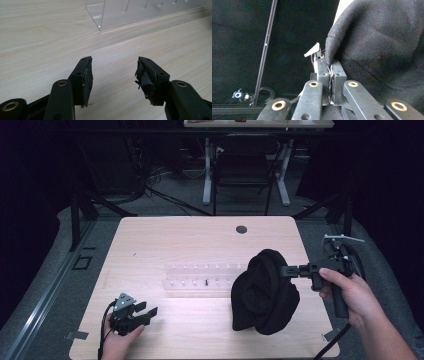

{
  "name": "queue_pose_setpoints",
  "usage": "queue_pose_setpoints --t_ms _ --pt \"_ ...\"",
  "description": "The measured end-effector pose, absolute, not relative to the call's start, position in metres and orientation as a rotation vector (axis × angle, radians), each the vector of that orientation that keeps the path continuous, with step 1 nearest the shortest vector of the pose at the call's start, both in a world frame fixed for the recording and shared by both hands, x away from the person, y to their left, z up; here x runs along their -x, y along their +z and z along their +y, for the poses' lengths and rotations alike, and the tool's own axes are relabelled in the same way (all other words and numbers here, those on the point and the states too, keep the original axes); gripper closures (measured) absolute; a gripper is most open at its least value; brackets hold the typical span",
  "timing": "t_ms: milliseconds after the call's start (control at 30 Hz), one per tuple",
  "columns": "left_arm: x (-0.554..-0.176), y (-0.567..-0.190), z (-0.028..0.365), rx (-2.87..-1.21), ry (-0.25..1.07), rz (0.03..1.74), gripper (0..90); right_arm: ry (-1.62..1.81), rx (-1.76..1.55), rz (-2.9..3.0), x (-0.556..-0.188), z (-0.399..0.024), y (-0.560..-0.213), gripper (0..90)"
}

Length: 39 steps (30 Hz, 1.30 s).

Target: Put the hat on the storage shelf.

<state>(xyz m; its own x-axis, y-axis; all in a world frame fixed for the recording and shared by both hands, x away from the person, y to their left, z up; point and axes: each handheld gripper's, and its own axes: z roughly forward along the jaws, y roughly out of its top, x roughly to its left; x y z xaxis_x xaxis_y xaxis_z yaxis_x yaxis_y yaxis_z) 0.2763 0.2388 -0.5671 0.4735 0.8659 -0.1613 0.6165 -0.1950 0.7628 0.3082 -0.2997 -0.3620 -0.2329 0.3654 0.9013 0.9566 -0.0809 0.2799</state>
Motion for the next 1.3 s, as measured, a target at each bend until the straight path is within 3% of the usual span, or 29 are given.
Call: queue_pose_setpoints --t_ms 1300 --pt "-0.276 -0.567 0.24 -1.9 0.385 1.235 46.5 -1.427 1.393 -1.58 -0.33 -0.283 -0.331 88.5"
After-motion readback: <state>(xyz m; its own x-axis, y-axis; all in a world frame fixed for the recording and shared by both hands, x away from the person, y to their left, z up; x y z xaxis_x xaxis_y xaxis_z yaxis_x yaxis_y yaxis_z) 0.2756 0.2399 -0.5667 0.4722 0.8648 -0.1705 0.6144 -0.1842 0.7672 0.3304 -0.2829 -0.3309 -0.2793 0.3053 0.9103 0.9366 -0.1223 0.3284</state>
